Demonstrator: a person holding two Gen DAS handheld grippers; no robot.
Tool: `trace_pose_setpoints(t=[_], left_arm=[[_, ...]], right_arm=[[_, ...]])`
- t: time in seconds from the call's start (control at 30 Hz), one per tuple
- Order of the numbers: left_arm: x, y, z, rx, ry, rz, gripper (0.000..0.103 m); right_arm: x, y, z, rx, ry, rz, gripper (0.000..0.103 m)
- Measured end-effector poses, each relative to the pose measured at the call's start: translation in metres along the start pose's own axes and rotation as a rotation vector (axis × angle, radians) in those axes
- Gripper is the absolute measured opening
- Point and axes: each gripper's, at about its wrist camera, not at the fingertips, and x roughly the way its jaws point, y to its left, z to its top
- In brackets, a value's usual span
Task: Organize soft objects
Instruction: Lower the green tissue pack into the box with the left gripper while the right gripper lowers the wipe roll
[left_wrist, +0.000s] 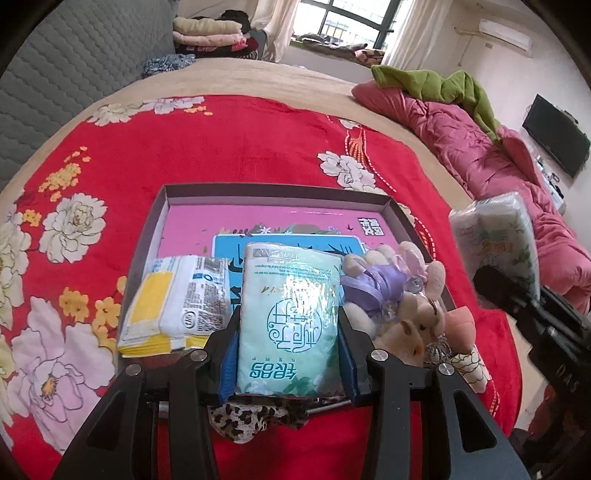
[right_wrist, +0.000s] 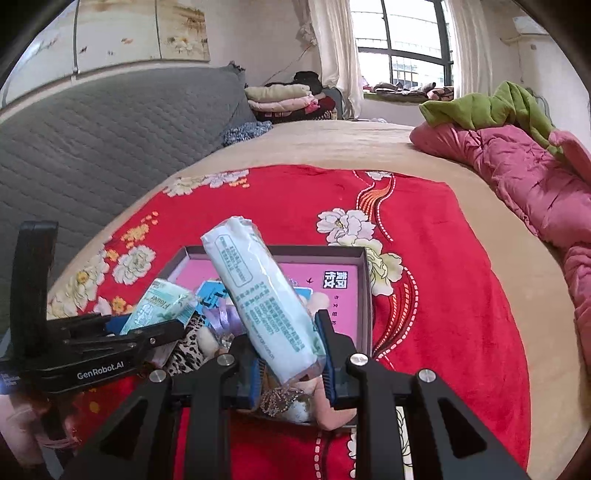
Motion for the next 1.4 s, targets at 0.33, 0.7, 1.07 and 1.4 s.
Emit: trace_pose_setpoints(t=[0.33,0.7,1.07,1.4], left_arm=[[0.016,0.001,0.000,0.007,0.022,0.011,0.047],[0.014,0.002,-0.001,-0.002,0.018,0.007,0.047],[0.012,0.002,-0.002,-0.001,0.017,0.005,0.047],[0.010,0.003,-0.003,-0.020,0.014,-0.005,0.053]], right_arm=[[0.034,0.020,-0.006,-0.089,0.068,-0.117,0.026],[0.036,0.035,-0.014,-0.148,0.064,-0.094,0.028],[0.024,0.039,-0.017,-0.158,0.049,-0.024,0.050],[0.013,0.043,-0.020,-0.170,0.019,-0.006,0.062]])
